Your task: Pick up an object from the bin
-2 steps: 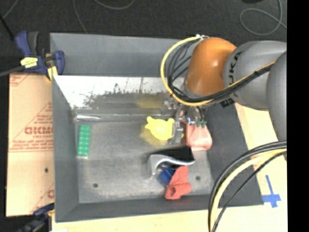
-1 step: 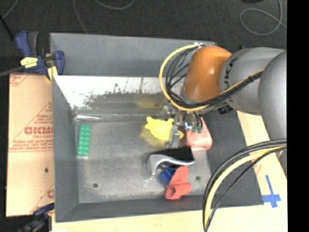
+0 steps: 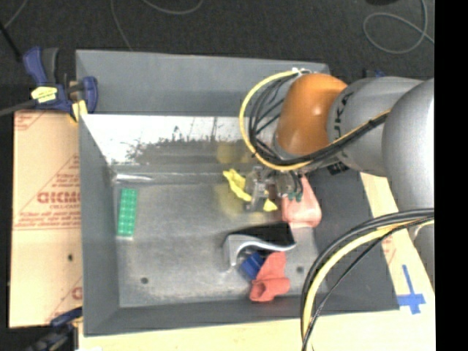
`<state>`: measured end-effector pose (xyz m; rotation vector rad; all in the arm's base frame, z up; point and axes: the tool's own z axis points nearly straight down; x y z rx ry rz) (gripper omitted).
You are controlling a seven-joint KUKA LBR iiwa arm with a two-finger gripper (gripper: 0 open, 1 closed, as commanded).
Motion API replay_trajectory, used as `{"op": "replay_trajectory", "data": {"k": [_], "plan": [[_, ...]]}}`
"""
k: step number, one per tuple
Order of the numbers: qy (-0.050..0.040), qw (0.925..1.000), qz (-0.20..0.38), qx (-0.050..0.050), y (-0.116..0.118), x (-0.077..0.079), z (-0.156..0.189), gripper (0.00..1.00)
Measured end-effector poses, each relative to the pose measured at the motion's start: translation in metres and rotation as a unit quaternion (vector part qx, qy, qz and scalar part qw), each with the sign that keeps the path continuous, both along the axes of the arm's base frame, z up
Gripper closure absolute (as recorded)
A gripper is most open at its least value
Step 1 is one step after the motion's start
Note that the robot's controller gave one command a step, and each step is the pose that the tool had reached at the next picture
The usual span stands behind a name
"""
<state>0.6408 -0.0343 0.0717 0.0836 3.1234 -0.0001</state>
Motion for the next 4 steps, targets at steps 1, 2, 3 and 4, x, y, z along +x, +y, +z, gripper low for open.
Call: {"op": "replay_trajectory", "data": {"k": [1, 2, 3, 4], "plan": [[0.0000, 1.0000, 0.000, 0.000, 0.000, 0.000, 0.000, 1.00], [0.0045, 1.0000, -0.003, 0.001, 0.001, -0.005, 0.043, 1.00], [-0.0059, 0.9997, -0.024, 0.000, -0.005, 0.000, 0.057, 1.00], [0.0066, 0.9996, -0.026, 0.001, -0.006, -0.003, 0.083, 1.00]]}}
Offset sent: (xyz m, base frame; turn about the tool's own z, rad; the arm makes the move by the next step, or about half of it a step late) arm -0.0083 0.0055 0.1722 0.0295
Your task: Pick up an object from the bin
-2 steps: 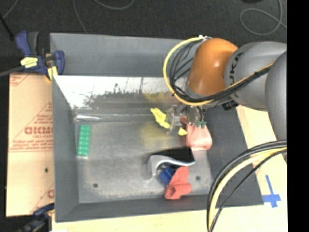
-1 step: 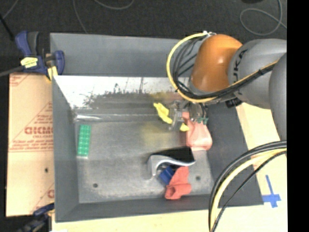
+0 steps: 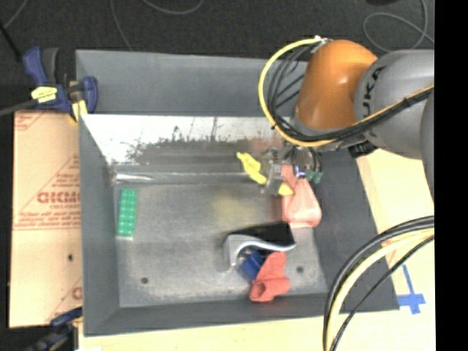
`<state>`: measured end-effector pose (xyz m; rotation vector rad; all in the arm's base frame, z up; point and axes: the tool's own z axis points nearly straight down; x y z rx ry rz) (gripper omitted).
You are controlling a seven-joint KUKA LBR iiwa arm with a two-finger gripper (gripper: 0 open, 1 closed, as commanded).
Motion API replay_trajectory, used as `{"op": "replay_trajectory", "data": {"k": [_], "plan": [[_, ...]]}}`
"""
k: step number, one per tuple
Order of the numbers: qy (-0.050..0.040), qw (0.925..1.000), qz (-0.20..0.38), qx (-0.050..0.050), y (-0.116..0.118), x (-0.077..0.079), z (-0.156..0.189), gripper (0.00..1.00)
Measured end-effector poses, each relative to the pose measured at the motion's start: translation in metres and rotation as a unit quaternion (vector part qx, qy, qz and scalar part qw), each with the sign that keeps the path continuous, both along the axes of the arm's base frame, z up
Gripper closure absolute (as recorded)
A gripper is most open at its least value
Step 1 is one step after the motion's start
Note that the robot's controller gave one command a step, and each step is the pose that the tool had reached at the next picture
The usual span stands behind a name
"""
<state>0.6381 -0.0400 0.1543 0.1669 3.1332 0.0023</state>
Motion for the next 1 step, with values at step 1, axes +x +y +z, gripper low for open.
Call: {"op": "replay_trajectory", "data": {"k": [1], "plan": [[-0.0083, 0.9999, 0.006, -0.001, 0.0019, -0.0005, 0.0637, 1.00]]}}
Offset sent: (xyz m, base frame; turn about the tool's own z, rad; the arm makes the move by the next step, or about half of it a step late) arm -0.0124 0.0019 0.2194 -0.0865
